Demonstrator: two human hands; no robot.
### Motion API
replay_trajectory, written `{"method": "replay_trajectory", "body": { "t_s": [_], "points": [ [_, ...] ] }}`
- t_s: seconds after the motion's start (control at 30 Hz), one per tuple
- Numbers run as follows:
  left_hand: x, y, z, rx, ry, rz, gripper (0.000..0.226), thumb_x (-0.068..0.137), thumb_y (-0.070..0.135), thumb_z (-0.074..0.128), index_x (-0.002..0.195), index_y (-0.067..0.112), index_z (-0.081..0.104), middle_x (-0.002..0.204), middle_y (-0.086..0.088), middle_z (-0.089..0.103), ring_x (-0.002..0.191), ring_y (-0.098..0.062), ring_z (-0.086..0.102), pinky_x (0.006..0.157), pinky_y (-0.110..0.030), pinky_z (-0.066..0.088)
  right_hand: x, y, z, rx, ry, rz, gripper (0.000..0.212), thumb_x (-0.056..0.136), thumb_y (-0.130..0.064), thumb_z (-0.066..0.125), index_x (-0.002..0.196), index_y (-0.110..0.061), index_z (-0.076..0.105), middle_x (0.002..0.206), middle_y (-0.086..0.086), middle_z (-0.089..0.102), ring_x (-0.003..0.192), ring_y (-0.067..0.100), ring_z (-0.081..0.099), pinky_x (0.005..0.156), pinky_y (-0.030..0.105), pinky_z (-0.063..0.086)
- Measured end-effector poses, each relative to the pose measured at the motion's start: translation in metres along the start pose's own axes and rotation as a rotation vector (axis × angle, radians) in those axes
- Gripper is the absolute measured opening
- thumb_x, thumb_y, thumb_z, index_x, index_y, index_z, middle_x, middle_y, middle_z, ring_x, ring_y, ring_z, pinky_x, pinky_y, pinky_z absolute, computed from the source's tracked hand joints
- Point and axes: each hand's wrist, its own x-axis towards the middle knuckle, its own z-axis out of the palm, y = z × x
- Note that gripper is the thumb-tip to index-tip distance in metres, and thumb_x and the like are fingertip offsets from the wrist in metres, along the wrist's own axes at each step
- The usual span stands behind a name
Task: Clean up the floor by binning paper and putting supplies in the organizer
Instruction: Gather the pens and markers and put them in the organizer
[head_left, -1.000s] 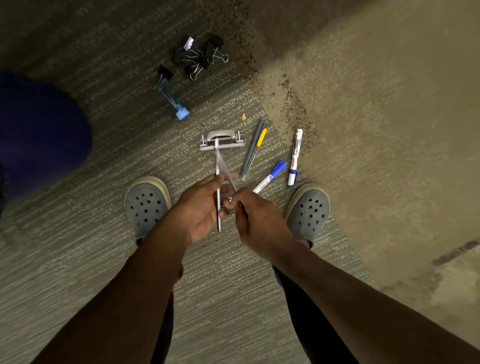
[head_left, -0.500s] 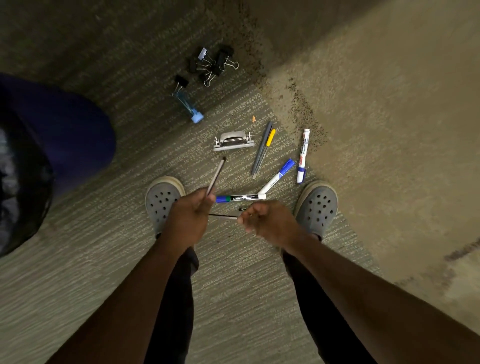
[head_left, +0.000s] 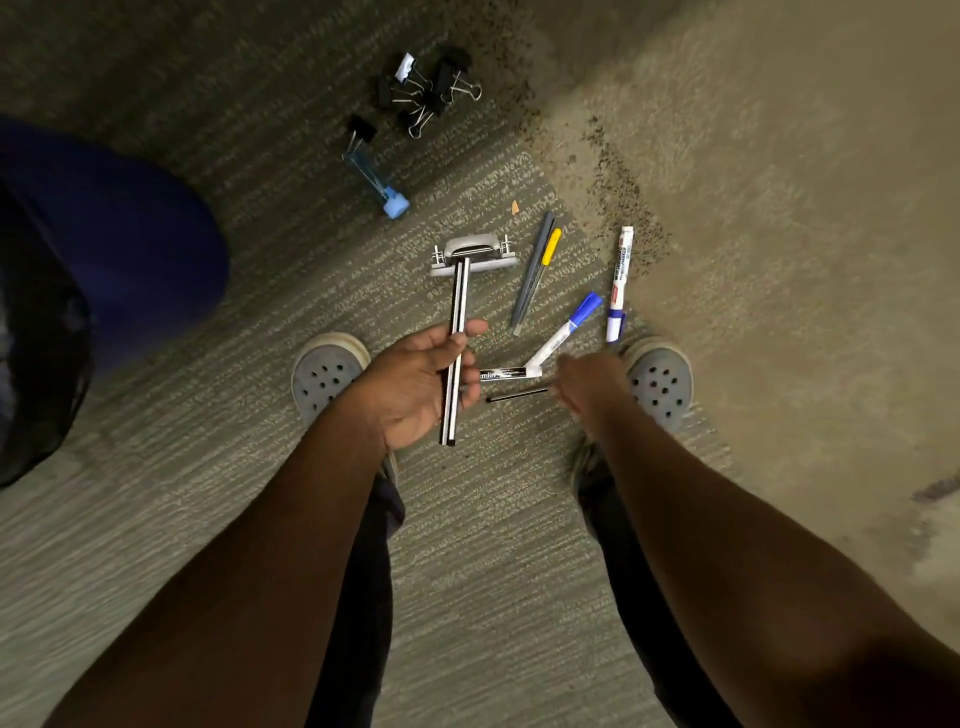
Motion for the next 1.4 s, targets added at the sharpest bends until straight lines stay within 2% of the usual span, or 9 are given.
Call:
{"method": "replay_trajectory", "body": {
  "t_s": [0.13, 0.37, 0.53, 0.7, 0.83, 0.97, 1.13, 1.27, 1.4],
  "points": [
    [-0.004, 0.001, -0.008, -0.108, 0.000, 0.013, 0.025, 0.099, 0.008, 0.047, 0.118, 0.007, 0.064, 0.073, -0.001, 0.056, 0.065, -0.013, 0.059, 0.062, -0.027, 0.055, 0.003, 0.040, 0.039, 0.024, -0.055, 0.091, 0.031, 0.093, -0.032, 0.056, 0.071, -0.011, 0.054, 0.064, 0.010, 0.057, 0.048, 0.021, 0.053, 0.042, 0.023, 0.034],
    [-0.003, 0.007, -0.014, -0.253, 0.003, 0.018, 0.023, 0.098, 0.008, 0.049, 0.116, 0.006, 0.063, 0.077, -0.005, 0.063, 0.071, -0.017, 0.065, 0.068, -0.032, 0.058, 0.023, 0.037, 0.043, 0.410, -0.096, 0.140, 0.022, 0.098, -0.015, 0.044, 0.079, -0.014, 0.055, 0.068, 0.005, 0.051, 0.047, 0.012, 0.053, 0.040, 0.015, 0.038],
    [-0.002, 0.016, -0.008, -0.215, 0.014, 0.034, 0.022, 0.101, 0.009, 0.042, 0.112, 0.008, 0.062, 0.088, -0.009, 0.075, 0.083, -0.021, 0.073, 0.074, -0.036, 0.061, 0.003, 0.029, 0.036, 0.071, 0.235, 0.080, 0.035, 0.093, -0.029, 0.048, 0.106, 0.000, 0.063, 0.099, 0.019, 0.068, 0.091, 0.032, 0.067, 0.083, 0.037, 0.053],
    [-0.004, 0.021, 0.000, -0.199, -0.006, 0.028, 0.023, 0.101, 0.009, 0.043, 0.117, 0.009, 0.060, 0.105, -0.013, 0.074, 0.096, -0.024, 0.073, 0.076, -0.037, 0.061, -0.059, 0.003, 0.027, -0.079, 0.525, -0.420, 0.010, 0.096, -0.014, 0.044, 0.089, -0.008, 0.048, 0.075, 0.012, 0.054, 0.075, 0.035, 0.056, 0.061, 0.036, 0.023],
    [-0.006, 0.022, 0.006, -0.092, -0.032, 0.018, 0.024, 0.100, 0.010, 0.046, 0.118, 0.009, 0.062, 0.109, -0.014, 0.073, 0.091, -0.022, 0.073, 0.073, -0.034, 0.060, -0.089, -0.037, 0.024, 0.020, 0.117, -0.601, 0.020, 0.096, -0.023, 0.051, 0.086, -0.009, 0.062, 0.065, -0.004, 0.058, 0.056, 0.001, 0.050, 0.057, 0.027, 0.036],
    [-0.010, 0.027, 0.010, 0.107, -0.056, 0.032, 0.023, 0.101, 0.011, 0.046, 0.117, 0.014, 0.062, 0.100, -0.015, 0.073, 0.074, -0.018, 0.072, 0.064, -0.029, 0.059, -0.094, -0.077, 0.028, 0.118, -0.306, -0.434, 0.018, 0.091, -0.029, 0.066, 0.093, -0.012, 0.071, 0.076, -0.006, 0.076, 0.069, 0.006, 0.072, 0.055, 0.019, 0.049],
    [-0.016, 0.032, 0.012, 0.328, -0.115, 0.034, 0.031, 0.103, 0.015, 0.043, 0.132, 0.021, 0.049, 0.097, -0.017, 0.075, 0.076, -0.021, 0.072, 0.065, -0.027, 0.058, -0.088, -0.095, 0.028, 0.143, -0.314, -0.357, 0.011, 0.087, -0.030, 0.070, 0.083, -0.020, 0.070, 0.051, -0.019, 0.060, 0.043, -0.006, 0.052, 0.052, 0.021, 0.040],
    [-0.020, 0.037, 0.012, 0.354, -0.142, -0.004, 0.029, 0.102, 0.019, 0.044, 0.130, 0.020, 0.052, 0.100, -0.019, 0.074, 0.078, -0.023, 0.073, 0.066, -0.028, 0.058, -0.088, -0.092, 0.027, 0.272, -0.419, -0.240, 0.014, 0.087, -0.026, 0.070, 0.081, -0.016, 0.063, 0.066, -0.006, 0.055, 0.052, 0.009, 0.041, 0.040, 0.021, 0.030],
    [-0.019, 0.038, 0.007, 0.533, 0.159, 0.100, 0.042, 0.104, 0.021, 0.041, 0.145, 0.026, 0.033, 0.091, -0.013, 0.076, 0.060, -0.021, 0.071, 0.053, -0.028, 0.054, -0.086, -0.093, 0.018, 0.242, -0.288, -0.316, 0.016, 0.094, -0.022, 0.051, 0.080, -0.015, 0.054, 0.072, 0.000, 0.048, 0.061, 0.013, 0.040, 0.047, 0.025, 0.034]
  ]
}}
